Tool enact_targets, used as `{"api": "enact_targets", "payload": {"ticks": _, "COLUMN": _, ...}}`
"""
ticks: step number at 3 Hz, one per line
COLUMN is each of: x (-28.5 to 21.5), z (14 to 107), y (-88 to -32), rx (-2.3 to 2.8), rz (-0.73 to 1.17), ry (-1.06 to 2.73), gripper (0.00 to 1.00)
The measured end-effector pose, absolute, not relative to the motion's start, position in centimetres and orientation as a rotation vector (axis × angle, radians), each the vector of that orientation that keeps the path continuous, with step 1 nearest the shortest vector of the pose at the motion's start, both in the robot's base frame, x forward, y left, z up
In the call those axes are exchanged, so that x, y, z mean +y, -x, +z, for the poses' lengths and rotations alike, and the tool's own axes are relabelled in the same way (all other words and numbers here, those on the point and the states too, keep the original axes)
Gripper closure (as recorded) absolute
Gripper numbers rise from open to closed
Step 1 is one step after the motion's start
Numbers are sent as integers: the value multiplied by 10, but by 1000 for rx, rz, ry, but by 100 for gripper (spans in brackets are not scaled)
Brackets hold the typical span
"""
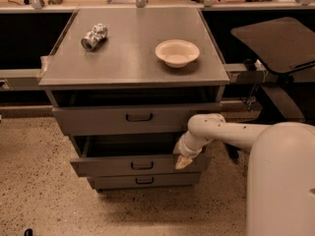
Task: Open middle drawer
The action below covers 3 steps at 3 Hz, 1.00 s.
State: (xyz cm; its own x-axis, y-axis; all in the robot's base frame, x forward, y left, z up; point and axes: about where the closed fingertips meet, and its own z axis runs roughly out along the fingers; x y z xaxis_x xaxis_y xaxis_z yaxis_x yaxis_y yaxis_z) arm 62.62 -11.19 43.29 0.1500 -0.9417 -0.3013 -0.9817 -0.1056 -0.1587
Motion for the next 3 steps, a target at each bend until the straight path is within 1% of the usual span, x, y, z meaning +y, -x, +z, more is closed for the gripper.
{"api": "enact_targets", "payload": {"ticks": 1, "x": -112, "z": 433, "y": -626, "rx": 1853, "rz": 177, "ry": 2115, "gripper": 23}}
{"api": "enact_targets", "payload": {"ticks": 2, "x": -112, "z": 433, "y": -626, "rx": 1853, "rz": 178, "ry": 2115, "gripper": 2}}
{"api": "enact_targets", "payload": {"ticks": 3, "x": -111, "z": 427, "y": -621, "rx": 1891, "rz": 221, "ry": 2103, "gripper": 0}}
